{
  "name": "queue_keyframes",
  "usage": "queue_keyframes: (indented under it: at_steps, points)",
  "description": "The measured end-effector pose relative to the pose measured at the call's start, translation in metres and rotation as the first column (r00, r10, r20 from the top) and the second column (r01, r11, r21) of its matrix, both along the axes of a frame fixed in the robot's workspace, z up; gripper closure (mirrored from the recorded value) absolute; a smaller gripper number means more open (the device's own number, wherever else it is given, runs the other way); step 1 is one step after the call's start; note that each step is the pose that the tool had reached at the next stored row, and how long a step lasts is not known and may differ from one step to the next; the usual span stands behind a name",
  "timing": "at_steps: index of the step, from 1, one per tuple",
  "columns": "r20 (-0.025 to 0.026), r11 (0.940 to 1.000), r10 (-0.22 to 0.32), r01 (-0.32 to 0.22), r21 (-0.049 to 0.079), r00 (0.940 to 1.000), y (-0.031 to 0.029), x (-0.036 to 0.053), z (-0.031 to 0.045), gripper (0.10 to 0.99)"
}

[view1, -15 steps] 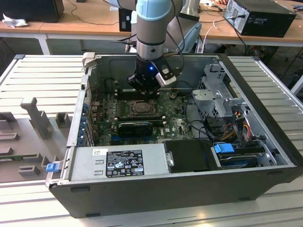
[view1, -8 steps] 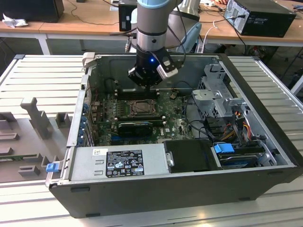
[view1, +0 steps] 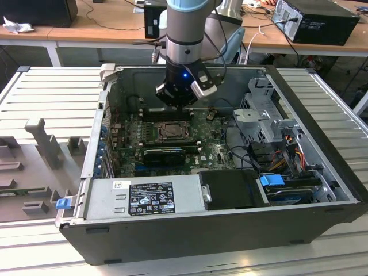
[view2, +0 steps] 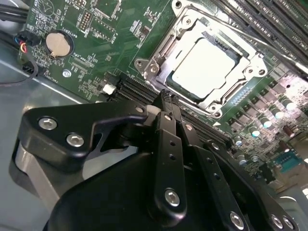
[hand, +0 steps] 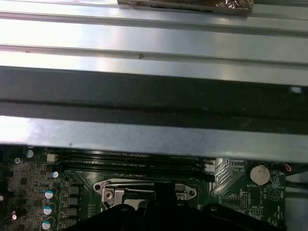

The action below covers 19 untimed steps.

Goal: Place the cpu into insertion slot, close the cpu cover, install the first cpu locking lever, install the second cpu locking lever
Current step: 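Install the first cpu locking lever, then install the second cpu locking lever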

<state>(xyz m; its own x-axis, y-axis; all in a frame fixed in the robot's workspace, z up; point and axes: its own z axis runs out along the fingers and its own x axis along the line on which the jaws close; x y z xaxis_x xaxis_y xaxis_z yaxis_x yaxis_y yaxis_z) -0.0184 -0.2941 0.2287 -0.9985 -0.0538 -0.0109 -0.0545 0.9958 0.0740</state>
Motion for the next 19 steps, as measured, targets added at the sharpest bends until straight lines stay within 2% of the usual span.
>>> queue_keyframes:
  at_steps: [5,6,8,9,13,16,17,18,19]
  points:
    - [0.0000,1.0000,0.000,0.000,0.000,1.0000,-0.0038,0.0000,0.0000,0.980]
    - [0.0001,1.0000,0.000,0.000,0.000,1.0000,-0.0078,0.0000,0.0000,0.980]
    - [-0.0001,1.0000,0.000,0.000,0.000,1.0000,-0.0101,-0.0001,0.0014,0.980]
    - [-0.0001,1.0000,0.000,0.000,0.000,1.0000,-0.0103,-0.0001,0.0037,0.980]
    - [-0.0001,1.0000,0.000,0.000,0.000,1.0000,-0.0103,0.0000,0.0219,0.980]
    - [0.0000,1.0000,0.000,0.000,0.000,1.0000,-0.0124,0.0000,0.0227,0.980]
    - [0.0000,1.0000,0.000,0.000,0.000,1.0000,-0.0155,0.0000,0.0227,0.980]
    - [0.0001,1.0000,0.000,0.000,0.000,1.0000,-0.0219,0.0000,0.0226,0.980]
    - [-0.0001,1.0000,0.000,0.000,0.000,1.0000,-0.0324,-0.0001,0.0227,0.980]
